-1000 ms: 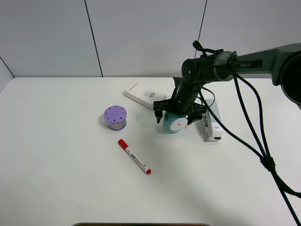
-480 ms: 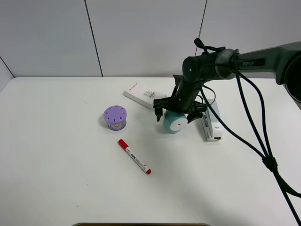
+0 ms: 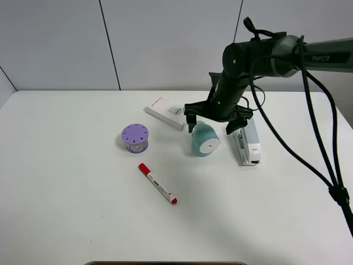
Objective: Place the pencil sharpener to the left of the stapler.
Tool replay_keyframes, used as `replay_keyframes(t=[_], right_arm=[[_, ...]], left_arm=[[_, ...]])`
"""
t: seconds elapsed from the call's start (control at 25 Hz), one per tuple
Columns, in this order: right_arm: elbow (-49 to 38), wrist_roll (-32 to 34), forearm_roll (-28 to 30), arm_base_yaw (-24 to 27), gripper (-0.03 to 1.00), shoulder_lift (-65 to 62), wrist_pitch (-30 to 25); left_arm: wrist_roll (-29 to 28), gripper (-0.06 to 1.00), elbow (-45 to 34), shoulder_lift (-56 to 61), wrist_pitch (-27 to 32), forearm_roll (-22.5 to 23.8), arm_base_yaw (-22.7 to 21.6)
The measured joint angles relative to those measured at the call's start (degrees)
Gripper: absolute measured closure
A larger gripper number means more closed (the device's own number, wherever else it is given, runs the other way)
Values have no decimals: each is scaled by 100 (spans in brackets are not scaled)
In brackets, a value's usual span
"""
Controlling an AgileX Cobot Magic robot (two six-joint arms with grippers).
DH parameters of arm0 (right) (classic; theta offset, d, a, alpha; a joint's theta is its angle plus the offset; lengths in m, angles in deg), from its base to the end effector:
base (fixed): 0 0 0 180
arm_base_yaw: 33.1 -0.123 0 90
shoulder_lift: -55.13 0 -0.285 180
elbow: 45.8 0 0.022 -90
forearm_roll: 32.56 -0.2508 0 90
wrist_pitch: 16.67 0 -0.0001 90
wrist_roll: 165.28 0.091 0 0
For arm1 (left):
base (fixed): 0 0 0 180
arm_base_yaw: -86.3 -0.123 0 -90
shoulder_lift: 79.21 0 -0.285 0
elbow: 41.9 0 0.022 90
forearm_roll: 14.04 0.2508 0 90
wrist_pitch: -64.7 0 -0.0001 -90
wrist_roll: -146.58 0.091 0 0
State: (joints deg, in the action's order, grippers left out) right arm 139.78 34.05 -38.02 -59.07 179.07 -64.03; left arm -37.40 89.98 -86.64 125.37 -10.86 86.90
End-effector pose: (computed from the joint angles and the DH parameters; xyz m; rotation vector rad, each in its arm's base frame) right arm 0.3683 0.1865 0.1717 -0.0881 2.9302 0.2472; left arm -0.0067 0.0045 0.2797 -0.0627 2.0263 0.0158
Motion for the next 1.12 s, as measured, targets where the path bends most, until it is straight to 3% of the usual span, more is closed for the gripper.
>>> replay_keyframes(t=[0.32, 0.76, 1.12], right_arm=[[0, -1, 231, 0, -1, -836, -477], [0, -40, 742, 0, -1, -2505, -530], [0, -459, 940, 0, -1, -4005, -564]], left_arm=[[0, -1, 0, 0, 0, 0, 0], [0, -1, 0, 0, 0, 0, 0], [0, -1, 0, 0, 0, 0, 0]])
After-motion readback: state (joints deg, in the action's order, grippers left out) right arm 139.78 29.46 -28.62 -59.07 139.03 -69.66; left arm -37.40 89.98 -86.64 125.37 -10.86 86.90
